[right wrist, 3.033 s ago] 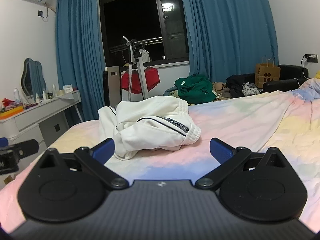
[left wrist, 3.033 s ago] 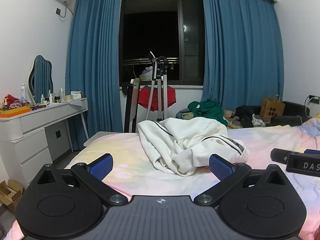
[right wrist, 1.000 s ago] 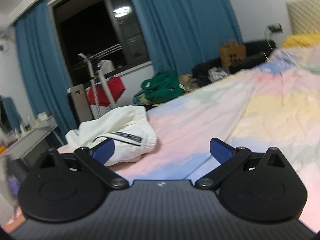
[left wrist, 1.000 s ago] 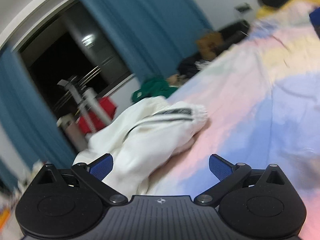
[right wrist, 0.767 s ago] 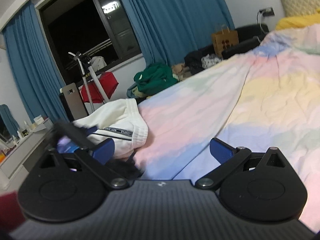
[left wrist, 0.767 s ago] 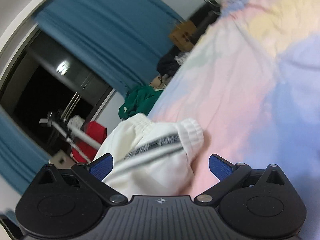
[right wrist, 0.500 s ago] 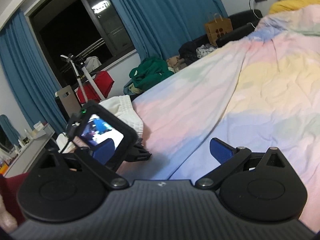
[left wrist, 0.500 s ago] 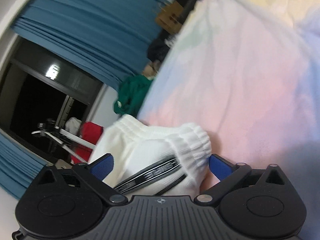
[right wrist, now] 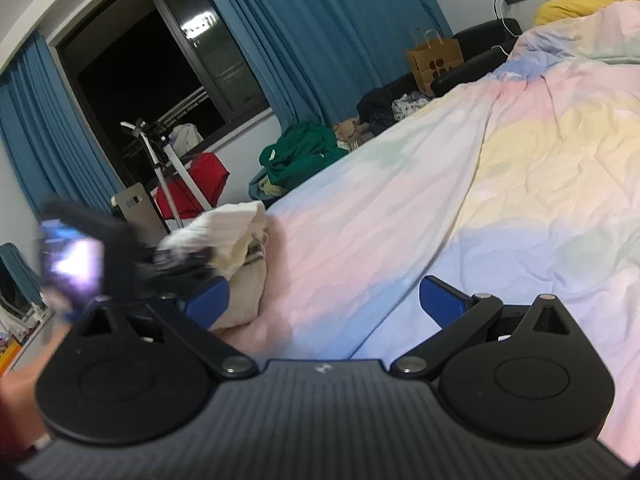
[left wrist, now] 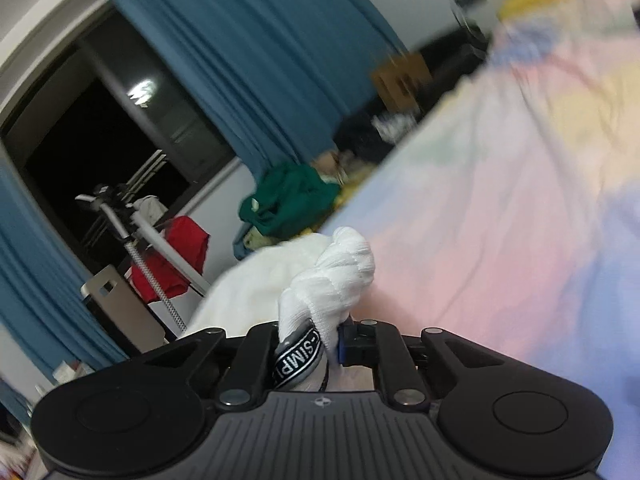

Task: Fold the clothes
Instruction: 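Reach the left tool down and grasp the sweatpants' elastic cuff, then lift the cuff with the left tool and shake the sweatpants out flat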

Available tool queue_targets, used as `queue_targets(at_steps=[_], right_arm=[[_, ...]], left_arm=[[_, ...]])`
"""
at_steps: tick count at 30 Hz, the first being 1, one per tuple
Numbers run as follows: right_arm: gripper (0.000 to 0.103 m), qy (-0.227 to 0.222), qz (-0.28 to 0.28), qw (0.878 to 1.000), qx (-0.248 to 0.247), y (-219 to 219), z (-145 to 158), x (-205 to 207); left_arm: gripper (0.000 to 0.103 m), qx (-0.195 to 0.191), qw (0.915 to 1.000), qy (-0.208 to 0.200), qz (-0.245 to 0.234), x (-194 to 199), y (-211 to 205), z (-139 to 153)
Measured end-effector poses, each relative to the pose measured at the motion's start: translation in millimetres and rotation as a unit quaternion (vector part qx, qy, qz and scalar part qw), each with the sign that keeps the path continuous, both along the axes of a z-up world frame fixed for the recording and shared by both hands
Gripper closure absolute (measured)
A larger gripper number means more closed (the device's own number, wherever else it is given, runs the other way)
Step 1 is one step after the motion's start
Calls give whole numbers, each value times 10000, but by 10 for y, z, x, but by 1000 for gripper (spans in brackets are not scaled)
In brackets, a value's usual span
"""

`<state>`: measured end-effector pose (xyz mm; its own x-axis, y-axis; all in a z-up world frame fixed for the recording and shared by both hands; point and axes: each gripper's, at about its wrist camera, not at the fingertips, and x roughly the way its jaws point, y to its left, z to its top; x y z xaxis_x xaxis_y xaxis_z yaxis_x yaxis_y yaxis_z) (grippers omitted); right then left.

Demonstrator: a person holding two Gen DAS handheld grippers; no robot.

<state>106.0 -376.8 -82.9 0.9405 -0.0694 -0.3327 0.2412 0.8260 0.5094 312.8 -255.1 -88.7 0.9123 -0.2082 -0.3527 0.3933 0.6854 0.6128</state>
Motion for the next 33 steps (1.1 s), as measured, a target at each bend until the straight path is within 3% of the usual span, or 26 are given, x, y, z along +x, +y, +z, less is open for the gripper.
queue_targets(at_steps=[4,11,17,23,27,29,33], right_arm=[[0,-134,-28,9998,-119,34,69,-61],[0,-291,106,9994,-161,122,147,-177],[0,-193,634,9977,-154,350,213,-207],[0,76,1209,9926,120,543,115,-43],[1,475,1306,9903,66,705,-20,209],[6,738,1288,9889,-21,799,-100,343],[29,993,1274,9868,54,910,-194,401]], left_arm=[[91,-641,9979,-12,106,-399,544,470],[91,-1886,9803,122,581,-1308,1828,985],[90,-2321,9616,586,1339,-1721,2866,840],[87,-2746,9324,1219,2007,-1690,3608,594],[84,-2441,9431,1178,1927,-1785,3644,571],[79,-2301,9471,1251,1858,-1765,3574,539],[62,-2053,9543,1372,1684,-1730,3391,459]])
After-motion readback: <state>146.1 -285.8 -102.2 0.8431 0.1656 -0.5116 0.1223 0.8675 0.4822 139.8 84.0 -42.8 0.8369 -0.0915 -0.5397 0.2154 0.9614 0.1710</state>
